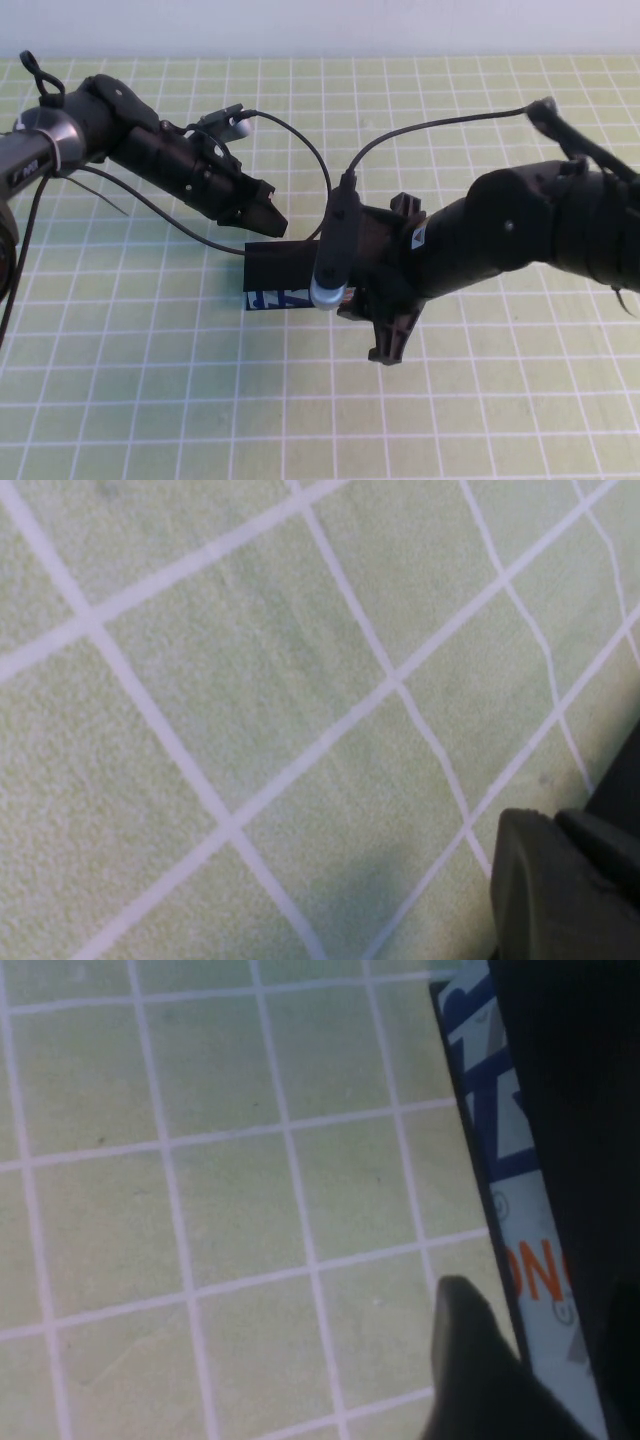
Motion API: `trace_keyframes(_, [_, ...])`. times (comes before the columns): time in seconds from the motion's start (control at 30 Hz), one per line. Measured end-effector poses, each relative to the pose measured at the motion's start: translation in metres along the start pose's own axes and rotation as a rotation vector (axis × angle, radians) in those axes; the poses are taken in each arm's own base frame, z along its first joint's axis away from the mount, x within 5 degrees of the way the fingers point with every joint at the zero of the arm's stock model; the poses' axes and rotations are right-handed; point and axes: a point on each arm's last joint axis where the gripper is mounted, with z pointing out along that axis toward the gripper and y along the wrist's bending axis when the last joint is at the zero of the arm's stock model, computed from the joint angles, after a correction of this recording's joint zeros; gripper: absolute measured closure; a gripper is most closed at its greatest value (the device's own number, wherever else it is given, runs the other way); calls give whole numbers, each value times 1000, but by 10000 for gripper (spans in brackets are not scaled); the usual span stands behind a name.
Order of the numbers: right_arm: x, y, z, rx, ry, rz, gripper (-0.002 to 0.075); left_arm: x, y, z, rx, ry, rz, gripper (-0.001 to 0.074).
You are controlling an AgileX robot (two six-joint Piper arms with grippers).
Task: Take glasses out of glasses case
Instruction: Pick up the glasses from the glasses case
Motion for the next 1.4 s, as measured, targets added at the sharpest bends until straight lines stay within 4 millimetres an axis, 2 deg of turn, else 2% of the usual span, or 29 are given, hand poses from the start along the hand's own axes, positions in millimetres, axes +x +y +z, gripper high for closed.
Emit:
trace_keyframes(0.33, [2, -10, 24, 90, -24, -64, 467, -1, -1, 0, 7, -9, -6, 739])
trace_keyframes(0.53, [8, -9, 41, 83, -1, -106, 467, -1, -1, 0, 8, -12, -7, 739])
trace_keyframes(0.97, [6, -13, 44, 133, -25, -135, 467, -1, -1, 0, 8, -12, -7, 739])
trace_keyframes(1.2, [8, -5, 59, 104, -9, -156, 467, -1, -1, 0, 9, -13, -7, 739])
trace_keyframes(1.4, [7, -6, 63, 122, -17, -166, 468, -1, -1, 0, 9, -13, -7, 739])
